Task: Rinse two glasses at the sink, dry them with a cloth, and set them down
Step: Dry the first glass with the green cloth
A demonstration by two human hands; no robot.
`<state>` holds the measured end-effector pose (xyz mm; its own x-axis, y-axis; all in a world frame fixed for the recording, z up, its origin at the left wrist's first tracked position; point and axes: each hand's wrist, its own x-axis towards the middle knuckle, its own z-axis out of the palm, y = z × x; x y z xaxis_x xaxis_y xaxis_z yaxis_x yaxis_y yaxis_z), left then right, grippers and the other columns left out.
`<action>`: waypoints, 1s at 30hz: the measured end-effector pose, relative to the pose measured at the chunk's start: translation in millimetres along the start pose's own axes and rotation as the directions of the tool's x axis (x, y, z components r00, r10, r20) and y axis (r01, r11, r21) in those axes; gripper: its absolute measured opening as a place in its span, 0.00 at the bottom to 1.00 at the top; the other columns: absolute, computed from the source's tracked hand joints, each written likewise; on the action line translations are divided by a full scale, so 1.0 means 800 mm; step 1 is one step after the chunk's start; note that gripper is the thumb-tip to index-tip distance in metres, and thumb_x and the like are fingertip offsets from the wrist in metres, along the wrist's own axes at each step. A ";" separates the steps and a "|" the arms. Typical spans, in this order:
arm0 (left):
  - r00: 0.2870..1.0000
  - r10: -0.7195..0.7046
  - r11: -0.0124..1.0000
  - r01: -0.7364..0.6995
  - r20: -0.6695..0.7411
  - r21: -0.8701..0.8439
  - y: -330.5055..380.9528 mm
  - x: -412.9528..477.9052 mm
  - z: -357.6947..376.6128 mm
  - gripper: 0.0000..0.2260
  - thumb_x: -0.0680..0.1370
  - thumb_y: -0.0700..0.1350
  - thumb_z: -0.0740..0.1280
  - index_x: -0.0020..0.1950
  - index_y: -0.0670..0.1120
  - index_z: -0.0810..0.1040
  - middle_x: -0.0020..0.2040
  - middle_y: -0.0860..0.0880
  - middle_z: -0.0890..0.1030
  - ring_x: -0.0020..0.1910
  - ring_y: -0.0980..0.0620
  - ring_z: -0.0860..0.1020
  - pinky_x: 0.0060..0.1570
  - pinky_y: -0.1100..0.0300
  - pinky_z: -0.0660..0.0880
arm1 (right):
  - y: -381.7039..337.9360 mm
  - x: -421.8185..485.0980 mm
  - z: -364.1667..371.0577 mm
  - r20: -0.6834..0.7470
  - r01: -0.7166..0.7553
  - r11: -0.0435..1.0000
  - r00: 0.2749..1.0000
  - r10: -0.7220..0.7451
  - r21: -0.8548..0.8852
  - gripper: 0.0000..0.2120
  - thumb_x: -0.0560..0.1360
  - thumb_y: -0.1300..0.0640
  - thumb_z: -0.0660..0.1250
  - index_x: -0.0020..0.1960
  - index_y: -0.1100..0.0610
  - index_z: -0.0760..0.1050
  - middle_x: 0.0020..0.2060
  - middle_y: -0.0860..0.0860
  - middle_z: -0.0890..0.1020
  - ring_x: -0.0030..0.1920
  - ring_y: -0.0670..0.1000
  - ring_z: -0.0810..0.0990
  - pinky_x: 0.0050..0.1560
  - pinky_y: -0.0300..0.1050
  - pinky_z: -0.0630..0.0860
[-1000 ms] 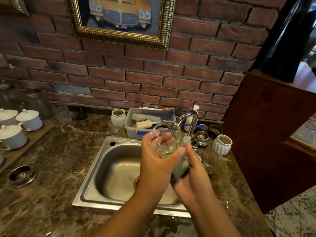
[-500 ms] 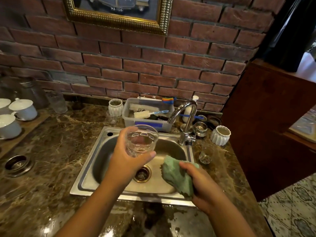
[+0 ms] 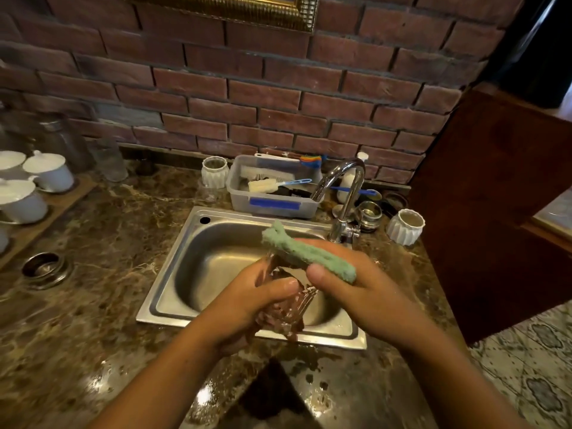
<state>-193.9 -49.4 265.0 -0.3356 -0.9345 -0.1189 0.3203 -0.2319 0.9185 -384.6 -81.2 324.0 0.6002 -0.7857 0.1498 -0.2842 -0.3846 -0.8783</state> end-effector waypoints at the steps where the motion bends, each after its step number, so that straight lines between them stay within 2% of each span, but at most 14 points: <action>1: 0.999 -0.024 0.999 0.025 0.021 -0.045 0.001 -0.003 0.000 0.23 0.67 0.54 0.80 0.60 0.52 0.82 0.48 0.42 0.85 0.41 0.43 0.85 0.35 0.53 0.82 | 0.000 -0.002 -0.004 0.039 0.022 0.999 0.999 -0.020 -0.046 0.20 0.81 0.51 0.62 0.71 0.52 0.74 0.62 0.41 0.82 0.62 0.42 0.80 0.60 0.35 0.76; 4: 0.993 -0.113 0.987 0.116 0.035 -0.110 0.001 -0.008 0.002 0.35 0.63 0.58 0.83 0.63 0.44 0.78 0.45 0.39 0.84 0.36 0.42 0.83 0.32 0.54 0.81 | 0.001 -0.004 -0.013 0.110 0.035 0.992 0.994 -0.022 -0.123 0.19 0.80 0.51 0.66 0.70 0.51 0.75 0.60 0.44 0.83 0.60 0.45 0.82 0.59 0.48 0.79; 5: 0.991 -0.129 0.984 0.133 0.044 -0.121 0.001 -0.009 0.002 0.37 0.63 0.58 0.83 0.65 0.42 0.76 0.45 0.39 0.84 0.36 0.42 0.82 0.31 0.54 0.81 | 0.002 -0.005 -0.015 0.143 0.033 0.993 0.990 -0.017 -0.112 0.18 0.79 0.52 0.68 0.68 0.52 0.76 0.58 0.45 0.84 0.58 0.47 0.83 0.57 0.49 0.80; 9: 0.982 -0.150 0.982 0.162 0.113 -0.101 0.010 -0.007 0.002 0.40 0.63 0.56 0.83 0.68 0.40 0.74 0.48 0.37 0.83 0.37 0.42 0.81 0.32 0.54 0.81 | -0.004 0.002 -0.022 0.296 -0.081 0.995 0.953 0.061 0.055 0.14 0.76 0.63 0.72 0.58 0.49 0.80 0.50 0.44 0.85 0.51 0.47 0.84 0.50 0.39 0.80; 11: 0.978 -0.163 0.986 0.165 0.132 -0.008 0.018 -0.002 0.001 0.38 0.64 0.54 0.81 0.68 0.39 0.74 0.53 0.35 0.82 0.41 0.39 0.82 0.38 0.51 0.82 | -0.007 0.010 -0.030 0.375 -0.138 0.990 0.920 0.112 0.043 0.13 0.74 0.65 0.74 0.56 0.52 0.81 0.47 0.45 0.85 0.48 0.46 0.85 0.47 0.37 0.79; 14: 0.971 -0.171 0.955 0.122 0.166 0.269 0.022 0.005 -0.002 0.33 0.67 0.52 0.76 0.68 0.39 0.74 0.62 0.31 0.79 0.58 0.29 0.80 0.58 0.35 0.76 | -0.003 0.010 -0.025 0.507 -0.195 0.979 0.851 0.138 0.062 0.13 0.73 0.68 0.74 0.52 0.53 0.81 0.41 0.43 0.84 0.40 0.41 0.83 0.40 0.32 0.77; 15: 0.966 -0.185 0.940 0.121 0.179 0.319 0.021 0.004 -0.003 0.32 0.68 0.52 0.75 0.68 0.39 0.74 0.63 0.31 0.79 0.61 0.28 0.78 0.61 0.34 0.74 | 0.000 0.007 -0.020 0.519 -0.221 0.972 0.842 0.146 0.084 0.13 0.73 0.68 0.74 0.52 0.52 0.81 0.41 0.43 0.84 0.40 0.41 0.82 0.40 0.33 0.76; 17: 0.957 -0.213 0.933 0.140 0.196 0.331 0.015 0.002 -0.006 0.30 0.69 0.53 0.74 0.66 0.39 0.75 0.60 0.36 0.82 0.58 0.33 0.81 0.60 0.40 0.77 | 0.007 -0.001 -0.009 0.503 -0.247 0.961 0.850 0.155 0.122 0.13 0.74 0.68 0.73 0.50 0.50 0.82 0.41 0.44 0.84 0.40 0.42 0.82 0.41 0.34 0.76; 20: 0.950 -0.234 0.949 0.177 0.206 0.263 0.007 -0.001 -0.008 0.24 0.69 0.54 0.74 0.61 0.43 0.78 0.51 0.47 0.84 0.49 0.49 0.82 0.48 0.57 0.78 | 0.013 -0.007 0.000 0.459 -0.268 0.946 0.874 0.161 0.180 0.13 0.74 0.70 0.71 0.50 0.53 0.82 0.42 0.46 0.86 0.41 0.43 0.83 0.41 0.33 0.77; 22: 0.957 -0.229 0.963 0.195 0.181 0.187 0.000 0.002 -0.008 0.32 0.68 0.58 0.77 0.64 0.40 0.77 0.52 0.45 0.84 0.48 0.50 0.82 0.46 0.58 0.79 | 0.013 -0.007 0.001 0.413 -0.259 0.949 0.895 0.167 0.179 0.12 0.74 0.70 0.71 0.50 0.55 0.82 0.42 0.48 0.86 0.41 0.44 0.84 0.41 0.34 0.78; 24: 0.969 -0.222 0.975 0.218 0.104 0.054 -0.004 0.005 -0.004 0.38 0.65 0.67 0.77 0.62 0.40 0.79 0.53 0.43 0.84 0.48 0.49 0.83 0.45 0.58 0.80 | 0.011 -0.007 0.001 0.358 -0.199 0.973 0.922 0.144 0.120 0.08 0.74 0.67 0.73 0.51 0.57 0.83 0.43 0.52 0.87 0.43 0.48 0.85 0.43 0.40 0.80; 27: 0.946 -0.317 0.935 0.301 -0.066 -0.185 -0.007 0.008 0.003 0.31 0.67 0.70 0.71 0.54 0.45 0.85 0.50 0.42 0.87 0.44 0.48 0.86 0.38 0.57 0.81 | 0.006 -0.006 -0.002 0.253 -0.041 0.994 0.965 0.067 -0.106 0.07 0.75 0.54 0.74 0.51 0.55 0.83 0.44 0.49 0.86 0.43 0.48 0.85 0.45 0.49 0.82; 29: 0.919 -0.384 0.876 0.335 -0.083 -0.347 -0.011 0.007 0.005 0.29 0.70 0.67 0.70 0.55 0.43 0.86 0.45 0.41 0.86 0.34 0.47 0.84 0.27 0.59 0.78 | 0.005 -0.008 -0.002 0.211 0.067 0.957 0.977 -0.006 -0.282 0.09 0.76 0.47 0.71 0.52 0.51 0.83 0.45 0.44 0.86 0.45 0.44 0.85 0.58 0.46 0.80; 30: 0.909 -0.413 0.837 0.356 -0.054 -0.414 -0.010 0.005 0.006 0.31 0.71 0.65 0.70 0.59 0.40 0.83 0.43 0.41 0.85 0.30 0.48 0.82 0.23 0.60 0.77 | 0.004 -0.009 -0.001 0.205 0.125 0.924 0.977 -0.052 -0.361 0.10 0.77 0.45 0.70 0.53 0.50 0.83 0.47 0.43 0.87 0.48 0.41 0.84 0.67 0.42 0.74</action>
<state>-202.5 -50.0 258.9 -0.3897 -0.7681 -0.5080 0.5158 -0.6391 0.5705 -390.1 -77.3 320.1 0.7549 -0.6483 0.0989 -0.4576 -0.6287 -0.6288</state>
